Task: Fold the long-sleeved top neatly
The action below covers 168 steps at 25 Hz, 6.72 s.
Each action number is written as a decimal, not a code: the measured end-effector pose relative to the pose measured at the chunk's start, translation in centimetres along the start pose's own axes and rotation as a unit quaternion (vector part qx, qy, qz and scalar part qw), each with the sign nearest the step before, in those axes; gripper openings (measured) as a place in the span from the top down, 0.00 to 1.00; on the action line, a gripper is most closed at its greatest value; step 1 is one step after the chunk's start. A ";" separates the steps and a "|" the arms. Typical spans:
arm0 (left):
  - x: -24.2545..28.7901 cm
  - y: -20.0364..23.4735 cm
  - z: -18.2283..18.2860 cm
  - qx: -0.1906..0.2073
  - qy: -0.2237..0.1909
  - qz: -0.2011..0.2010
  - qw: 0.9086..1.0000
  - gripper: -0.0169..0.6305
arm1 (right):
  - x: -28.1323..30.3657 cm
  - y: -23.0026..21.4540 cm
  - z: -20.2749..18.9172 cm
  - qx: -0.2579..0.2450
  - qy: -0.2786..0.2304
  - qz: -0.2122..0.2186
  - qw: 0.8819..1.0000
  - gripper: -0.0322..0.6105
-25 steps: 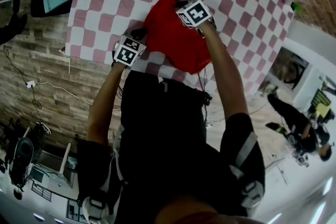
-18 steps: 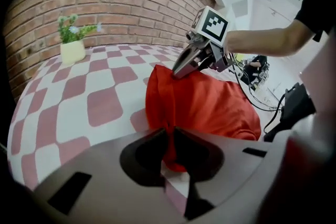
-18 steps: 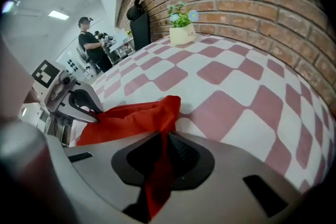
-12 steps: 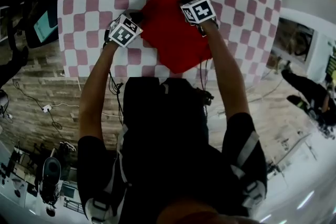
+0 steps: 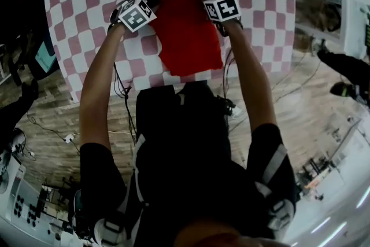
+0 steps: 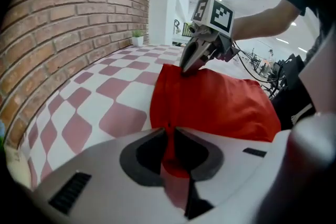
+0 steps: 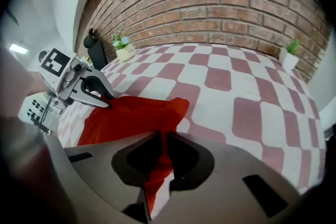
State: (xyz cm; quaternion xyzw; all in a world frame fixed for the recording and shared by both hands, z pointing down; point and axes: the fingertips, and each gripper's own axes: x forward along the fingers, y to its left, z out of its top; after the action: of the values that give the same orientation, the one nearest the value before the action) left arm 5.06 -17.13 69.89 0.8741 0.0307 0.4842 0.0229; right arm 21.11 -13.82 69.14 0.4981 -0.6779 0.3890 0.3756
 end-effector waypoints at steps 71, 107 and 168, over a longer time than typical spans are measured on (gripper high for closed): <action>3.5 1.2 5.2 -0.043 0.031 -0.067 0.996 0.71 | 1.1 -7.8 0.3 -0.271 0.130 0.094 0.949 0.67; -5.8 5.3 12.5 0.114 -0.073 0.169 0.976 0.87 | -11.3 -6.2 9.2 -0.344 -0.079 -0.133 0.926 0.85; -0.5 -17.9 -1.1 0.262 -0.015 0.153 0.953 0.87 | -10.2 10.2 -20.4 -0.298 -0.096 -0.171 0.934 0.86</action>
State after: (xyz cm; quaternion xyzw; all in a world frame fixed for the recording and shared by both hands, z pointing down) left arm 3.26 0.70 68.81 0.8506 0.0224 0.4442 -0.2804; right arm 15.99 10.56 66.89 0.5071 -0.7000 0.0495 0.5005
